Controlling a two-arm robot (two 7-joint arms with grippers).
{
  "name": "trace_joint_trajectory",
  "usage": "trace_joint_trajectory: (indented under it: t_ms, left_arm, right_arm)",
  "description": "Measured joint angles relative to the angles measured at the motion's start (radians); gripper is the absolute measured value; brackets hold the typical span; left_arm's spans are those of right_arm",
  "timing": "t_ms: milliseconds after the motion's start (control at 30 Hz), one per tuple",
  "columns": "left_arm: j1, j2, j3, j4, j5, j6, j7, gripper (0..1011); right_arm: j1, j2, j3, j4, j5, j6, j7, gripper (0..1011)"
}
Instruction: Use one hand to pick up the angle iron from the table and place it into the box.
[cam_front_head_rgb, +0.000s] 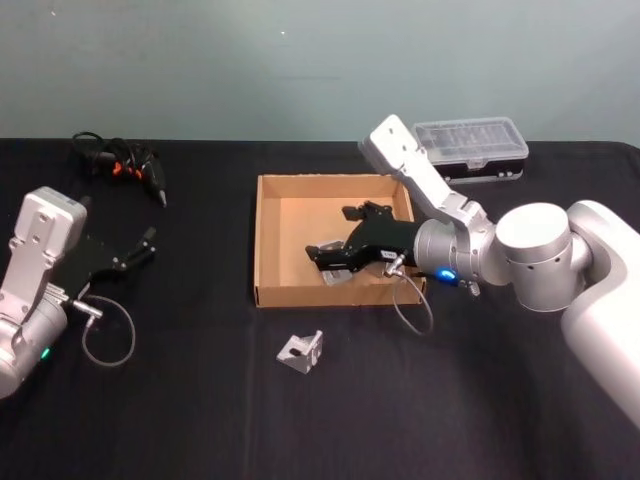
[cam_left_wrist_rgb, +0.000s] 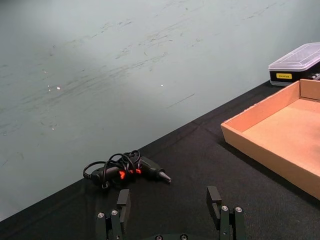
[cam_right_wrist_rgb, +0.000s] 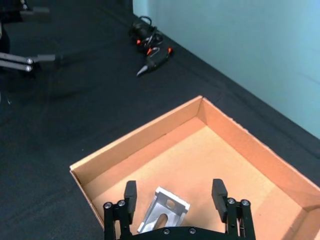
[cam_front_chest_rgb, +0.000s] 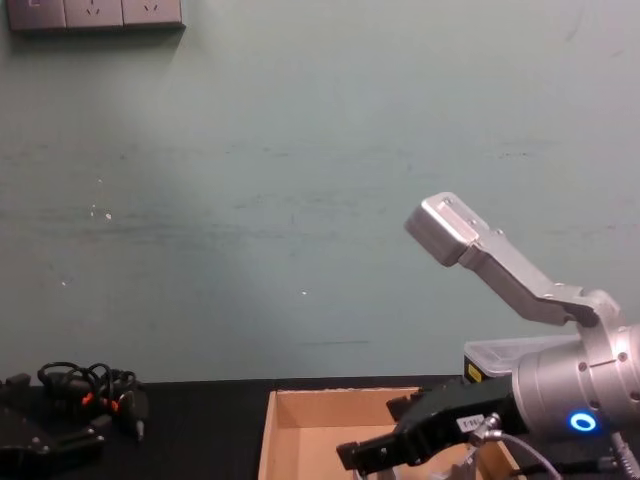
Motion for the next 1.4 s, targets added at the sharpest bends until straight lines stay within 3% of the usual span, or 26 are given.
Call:
trace_joint_trajectory:
  t_ms: [100,333,633,800,1067,1400]
  left_arm:
    - [0.000,0.000,0.000,0.000,0.000,0.000,0.000,1000]
    - [0.000,0.000,0.000,0.000,0.000,0.000,0.000,1000]
    - [0.000,0.000,0.000,0.000,0.000,0.000,0.000,1000]
    - [0.000,0.000,0.000,0.000,0.000,0.000,0.000,1000]
    - [0.000,0.000,0.000,0.000,0.000,0.000,0.000,1000]
    - [0.000,0.000,0.000,0.000,0.000,0.000,0.000,1000]
  right_arm:
    - [-0.014,0.008,0.010,-0.025,0.006,0.000,-0.006,1003]
    - [-0.076,0.043,0.055,-0.129,0.040,-0.004,-0.026,1004]
    - [-0.168,0.108,0.110,-0.277,0.080,-0.020,-0.054,1004]
    - [-0.251,0.171,0.136,-0.413,0.110,-0.027,-0.054,1004]
    - [-0.353,0.245,0.137,-0.563,0.145,-0.027,-0.038,1004]
    - [-0.426,0.290,0.107,-0.627,0.157,-0.018,-0.034,1004]
